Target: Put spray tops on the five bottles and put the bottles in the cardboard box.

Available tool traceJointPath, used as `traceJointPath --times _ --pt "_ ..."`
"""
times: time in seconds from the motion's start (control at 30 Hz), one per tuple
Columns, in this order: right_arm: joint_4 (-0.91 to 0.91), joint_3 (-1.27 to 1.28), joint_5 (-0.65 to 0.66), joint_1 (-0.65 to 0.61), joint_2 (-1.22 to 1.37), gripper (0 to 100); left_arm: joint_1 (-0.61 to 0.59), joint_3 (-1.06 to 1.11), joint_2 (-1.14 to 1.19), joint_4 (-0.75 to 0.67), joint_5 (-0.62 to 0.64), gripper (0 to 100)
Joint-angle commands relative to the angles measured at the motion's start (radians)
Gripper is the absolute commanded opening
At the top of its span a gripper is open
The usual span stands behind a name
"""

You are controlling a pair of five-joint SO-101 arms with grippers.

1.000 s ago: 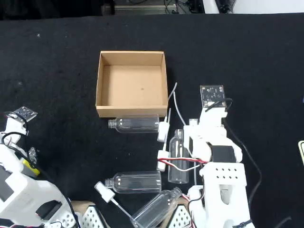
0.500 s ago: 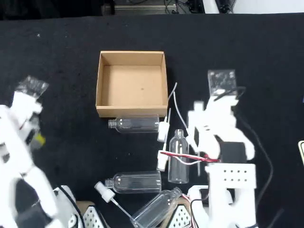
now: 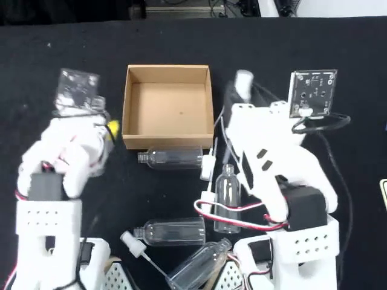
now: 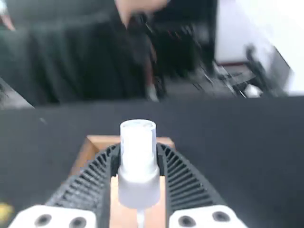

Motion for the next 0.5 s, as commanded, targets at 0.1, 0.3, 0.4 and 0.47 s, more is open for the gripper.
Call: traceJointPath --times 0.1,0.3,0.4,0.47 --pt "-0.239 -0.036 -0.083 -0.112 -0.024 1.1 0.096 0.364 -0.298 -0.390 0.100 3" --pt "-0.359 -0.030 -0.126 -0.164 -0.022 1.1 0.104 0.585 -0.483 -0.555 0.195 3" --pt "-0.436 -0.024 -0.124 -0.166 -0.028 1.1 0.122 0.677 -0.565 -0.626 0.196 3" --pt "-0.508 -0.025 -0.126 -0.166 -0.030 1.1 0.157 0.737 -0.615 -0.658 0.190 3"
